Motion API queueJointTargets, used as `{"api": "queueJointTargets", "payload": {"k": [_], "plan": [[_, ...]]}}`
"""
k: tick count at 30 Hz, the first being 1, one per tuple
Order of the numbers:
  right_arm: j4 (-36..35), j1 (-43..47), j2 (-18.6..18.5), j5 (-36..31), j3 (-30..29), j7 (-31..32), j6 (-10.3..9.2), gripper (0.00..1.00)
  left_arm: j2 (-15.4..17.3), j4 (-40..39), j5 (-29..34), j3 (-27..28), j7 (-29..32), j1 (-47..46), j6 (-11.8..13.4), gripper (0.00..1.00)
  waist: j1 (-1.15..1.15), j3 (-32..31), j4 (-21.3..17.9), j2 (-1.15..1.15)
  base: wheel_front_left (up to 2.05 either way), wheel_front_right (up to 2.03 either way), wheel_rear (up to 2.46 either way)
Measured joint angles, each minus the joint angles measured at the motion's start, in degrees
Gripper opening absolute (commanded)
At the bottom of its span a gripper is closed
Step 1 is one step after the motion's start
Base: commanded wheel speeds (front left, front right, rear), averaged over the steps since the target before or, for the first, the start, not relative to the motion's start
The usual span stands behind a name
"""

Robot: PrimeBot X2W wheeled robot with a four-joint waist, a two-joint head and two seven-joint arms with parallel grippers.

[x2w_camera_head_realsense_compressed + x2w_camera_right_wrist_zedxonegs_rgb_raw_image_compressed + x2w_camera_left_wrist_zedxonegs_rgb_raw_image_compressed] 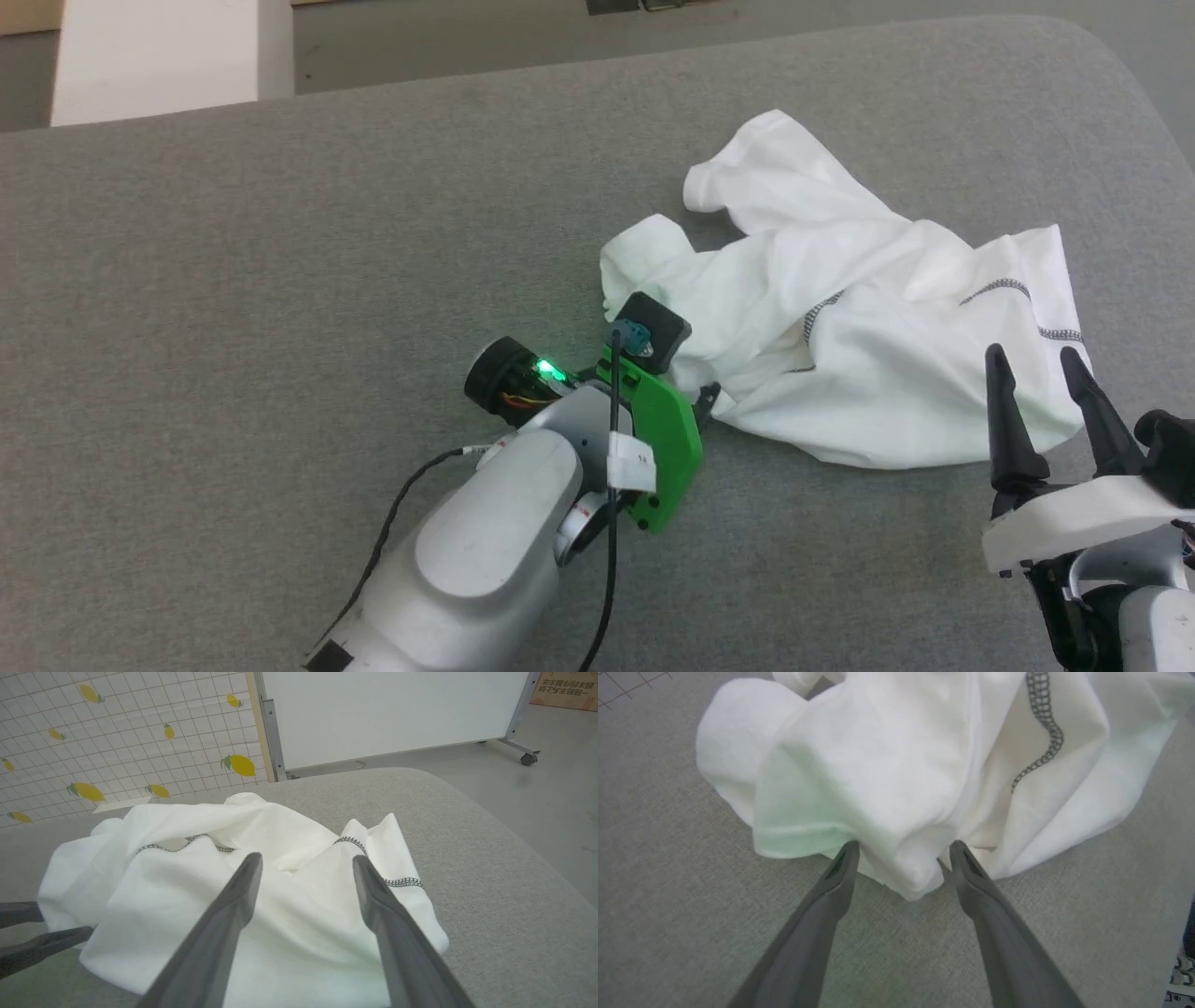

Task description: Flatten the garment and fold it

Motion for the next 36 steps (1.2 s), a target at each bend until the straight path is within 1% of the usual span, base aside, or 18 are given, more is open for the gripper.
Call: {"api": "queueJointTargets", "payload": {"k": [2, 3, 4, 5, 9, 13, 15, 18, 20, 24, 27, 30, 32, 33, 34, 35, 36], "plan": [[0.2, 0.0, 0.0, 0.2, 0.2, -0.3, 0.00, 1.00, 0.0, 0.0, 0.1, 0.0, -0.1, -0.5, 1.0, 1.00, 0.00, 0.4, -0.5, 0.00, 0.00, 0.00, 0.00], [0.4, 0.0, 0.0, 0.2, 0.3, -0.4, 0.00, 1.00, 0.0, 0.0, 0.1, 0.0, -0.5, -0.7, 1.4, 0.54, 0.00, 0.5, -0.7, 0.00, 0.00, 0.00, 0.00], [0.5, 0.0, 0.0, 0.2, 0.3, -0.5, -0.01, 1.00, 0.0, -0.2, 0.1, 0.1, -1.4, -0.7, 1.9, 0.17, 0.00, 0.6, -0.8, 0.00, 0.00, 0.00, 0.00], [0.8, 0.0, 0.0, 0.2, 0.2, -0.5, -0.01, 1.00, 0.0, -0.3, 0.1, 0.2, -2.4, -0.8, 2.3, 0.00, 0.00, 0.6, -0.8, 0.00, 0.00, 0.00, 0.00], [1.0, 0.0, 0.0, 0.2, 0.0, -0.7, 0.00, 1.00, -0.1, -1.7, -1.5, 2.1, -7.7, -0.9, 4.0, 0.00, 0.00, 0.0, -0.1, 0.00, 0.00, 0.00, 0.00], [0.9, 0.0, 0.0, -0.1, -0.6, -0.6, 0.00, 1.00, 0.0, -4.1, -4.2, 6.8, -14.1, -0.1, 6.8, 0.00, 0.00, -1.2, 1.5, 0.00, 0.00, 0.00, 0.00], [0.7, 0.0, 0.0, -0.4, -0.8, -0.4, -0.01, 1.00, 0.8, -5.5, -5.4, 9.3, -16.6, 1.3, 8.0, 0.00, 0.00, -1.9, 2.5, 0.00, 0.00, 0.00, 0.00], [0.5, 0.1, 0.0, -0.7, -0.9, 0.2, -0.01, 1.00, 3.4, -7.9, -6.7, 13.3, -19.3, 5.1, 10.4, 0.00, 0.00, -3.2, 4.0, 0.00, 0.00, 0.00, 0.00], [0.0, 0.2, 0.0, -0.9, -0.9, 0.8, 0.00, 1.00, 6.2, -9.8, -7.9, 16.4, -20.3, 8.5, 12.5, 0.00, 0.00, -4.1, 5.3, 0.00, 0.00, 0.00, 0.00], [-0.5, 1.0, 0.0, -1.0, -1.0, 1.7, -0.01, 1.00, 11.9, -13.9, -9.4, 22.0, -20.3, 16.2, 16.6, 0.00, 0.00, -5.7, 7.6, 0.00, 0.00, 0.00, 0.00], [-0.7, 1.6, 0.0, -1.0, -0.7, 2.3, -0.01, 1.00, 15.3, -17.0, -11.1, 26.1, -20.0, 22.6, 20.0, 0.00, 0.00, -6.8, 9.2, 0.00, 0.00, 0.00, 0.00], [-1.0, 1.7, 0.0, -1.0, -0.6, 2.7, 0.00, 1.00, 17.5, -19.1, -12.3, 29.5, -19.3, 28.9, 23.1, 0.00, 0.00, -7.7, 10.6, 0.00, 0.00, 0.00, 0.00], [-1.1, 2.0, 0.0, -1.0, -0.5, 3.2, 0.00, 1.00, 18.2, -19.9, -12.9, 30.6, -18.3, 32.4, 24.3, 0.00, 0.00, -8.2, 11.5, 0.00, 0.00, 0.00, 0.00], [-1.3, 2.4, 0.0, -1.2, -0.5, 3.5, 0.00, 1.00, 18.3, -20.4, -13.8, 31.0, -17.7, 34.0, 24.4, 0.00, 0.00, -8.5, 11.9, 0.00, 0.00, 0.00, 0.00], [-1.4, 2.6, 0.0, -1.4, -0.3, 3.8, -0.01, 1.00, 18.0, -21.0, -15.0, 31.2, -17.7, 35.2, 24.4, 0.63, 0.00, -8.6, 12.3, 0.00, 0.00, 0.00, 0.00], [-1.4, 2.7, 0.0, -1.5, -0.3, 4.1, 0.00, 1.00, 17.8, -21.5, -15.6, 31.3, -17.7, 35.9, 24.2, 1.00, 0.00, -8.8, 12.6, 0.00, 0.00, 0.00, 0.00], [-1.5, 2.7, 0.0, -1.6, -0.1, 4.3, -0.01, 1.00, 17.2, -22.2, -16.1, 31.3, -17.8, 36.5, 23.9, 1.00, 0.00, -8.9, 13.0, 0.00, 0.00, 0.00, 0.00]]}}
